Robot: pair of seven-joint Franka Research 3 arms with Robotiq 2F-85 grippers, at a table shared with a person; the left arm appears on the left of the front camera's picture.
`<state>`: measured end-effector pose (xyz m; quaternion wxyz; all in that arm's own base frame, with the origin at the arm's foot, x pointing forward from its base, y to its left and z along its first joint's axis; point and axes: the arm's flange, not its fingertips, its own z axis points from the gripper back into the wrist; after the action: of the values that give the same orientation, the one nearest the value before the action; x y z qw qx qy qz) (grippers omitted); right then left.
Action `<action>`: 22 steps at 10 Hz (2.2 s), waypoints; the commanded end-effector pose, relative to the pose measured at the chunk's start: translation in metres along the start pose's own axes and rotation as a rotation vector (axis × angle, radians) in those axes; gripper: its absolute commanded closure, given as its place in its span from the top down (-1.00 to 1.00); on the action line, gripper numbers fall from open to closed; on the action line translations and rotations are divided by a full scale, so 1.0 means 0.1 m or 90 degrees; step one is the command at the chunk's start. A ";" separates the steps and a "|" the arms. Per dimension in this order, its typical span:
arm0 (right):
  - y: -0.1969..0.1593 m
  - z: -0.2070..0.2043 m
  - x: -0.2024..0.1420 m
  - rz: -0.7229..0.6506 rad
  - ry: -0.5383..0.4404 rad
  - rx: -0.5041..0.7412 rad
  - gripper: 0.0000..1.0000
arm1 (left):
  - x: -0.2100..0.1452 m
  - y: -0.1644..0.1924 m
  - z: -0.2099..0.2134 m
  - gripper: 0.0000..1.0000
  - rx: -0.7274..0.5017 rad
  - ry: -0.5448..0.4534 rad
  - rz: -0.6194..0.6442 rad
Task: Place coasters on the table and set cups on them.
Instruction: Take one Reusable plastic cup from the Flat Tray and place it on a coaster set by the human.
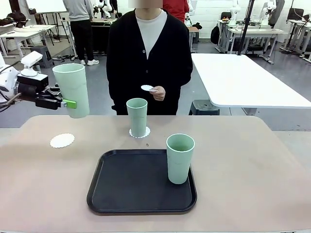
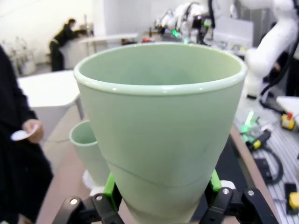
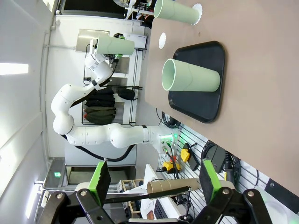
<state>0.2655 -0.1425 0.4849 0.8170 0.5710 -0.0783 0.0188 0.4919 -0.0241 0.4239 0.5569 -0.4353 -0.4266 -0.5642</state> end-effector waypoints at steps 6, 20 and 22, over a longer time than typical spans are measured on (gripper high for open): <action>0.00 0.00 0.00 0.004 0.001 0.006 1.00 | -0.89 0.68 1.15 0.66 0.053 -0.049 0.016; 0.00 0.00 0.00 0.004 0.001 0.006 1.00 | -1.74 0.58 0.89 0.66 0.041 -0.004 0.017; 0.00 0.00 0.00 0.004 0.001 0.006 1.00 | -1.74 0.58 0.89 0.66 0.041 -0.004 0.017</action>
<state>0.2654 -0.1427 0.4849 0.8169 0.5711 -0.0785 0.0185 0.5500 0.1063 0.2762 0.5781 -0.4255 -0.4403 -0.5393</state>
